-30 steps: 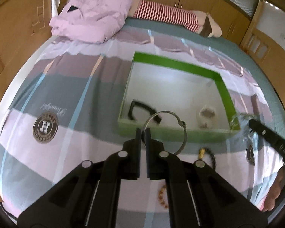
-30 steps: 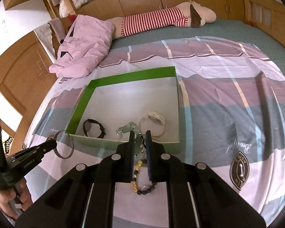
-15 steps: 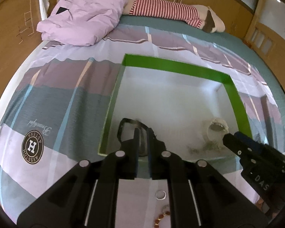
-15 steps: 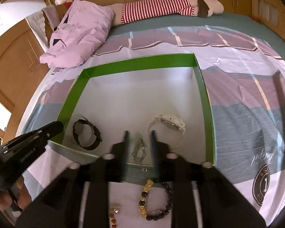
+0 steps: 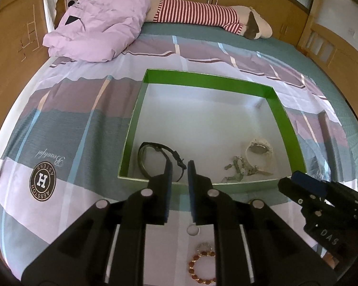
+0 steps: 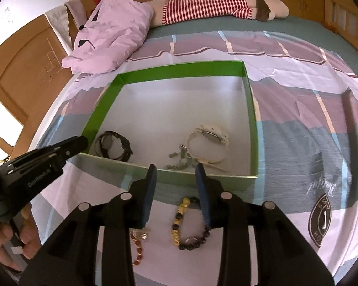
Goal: Organize jewelry
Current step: 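Withdraw both tools from the box back to the remaining bracelets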
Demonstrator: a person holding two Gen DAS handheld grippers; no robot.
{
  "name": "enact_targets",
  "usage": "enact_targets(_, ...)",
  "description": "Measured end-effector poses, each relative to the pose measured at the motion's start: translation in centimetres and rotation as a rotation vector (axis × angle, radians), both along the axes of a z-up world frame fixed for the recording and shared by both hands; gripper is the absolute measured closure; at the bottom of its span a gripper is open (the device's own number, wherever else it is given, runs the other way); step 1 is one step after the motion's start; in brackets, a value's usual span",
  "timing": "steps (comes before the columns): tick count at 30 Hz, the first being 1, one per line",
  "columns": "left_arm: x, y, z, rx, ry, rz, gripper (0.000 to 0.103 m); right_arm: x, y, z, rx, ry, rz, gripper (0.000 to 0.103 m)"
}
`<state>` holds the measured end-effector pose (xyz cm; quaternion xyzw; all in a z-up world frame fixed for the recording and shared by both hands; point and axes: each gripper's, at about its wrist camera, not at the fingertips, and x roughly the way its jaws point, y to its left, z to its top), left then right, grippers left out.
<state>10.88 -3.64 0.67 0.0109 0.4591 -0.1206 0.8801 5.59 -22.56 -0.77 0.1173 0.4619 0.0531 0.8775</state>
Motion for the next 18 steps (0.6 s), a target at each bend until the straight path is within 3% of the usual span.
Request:
enact_targets(3, 0.0, -0.1, -0.2, 0.004, 0.01, -0.003, 0.089, -0.2, -0.5, 0.0, 0.018, 0.009, -0.001, 0.069)
enact_targets(6, -0.8, 0.2, -0.3, 0.0, 0.022, -0.013, 0.081, -0.5, -0.8, 0.1, 0.042, 0.021, 0.013, 0.069)
enact_targets(9, -2.0, 0.9, -1.1, 0.013, 0.077, -0.026, 0.078, -0.7, -0.8, -0.2, 0.082, 0.056, 0.063, 0.069)
enact_targets(13, -3.1, 1.3, -3.2, 0.08, 0.159, -0.044, 0.079, -0.9, 0.1, -1.9, -0.01, 0.144, 0.084, 0.069)
enact_targets(18, -5.5, 0.7, -6.1, 0.152, 0.248, -0.136, 0.074, -1.0, 0.1, -5.2, -0.092, 0.292, 0.06, 0.069)
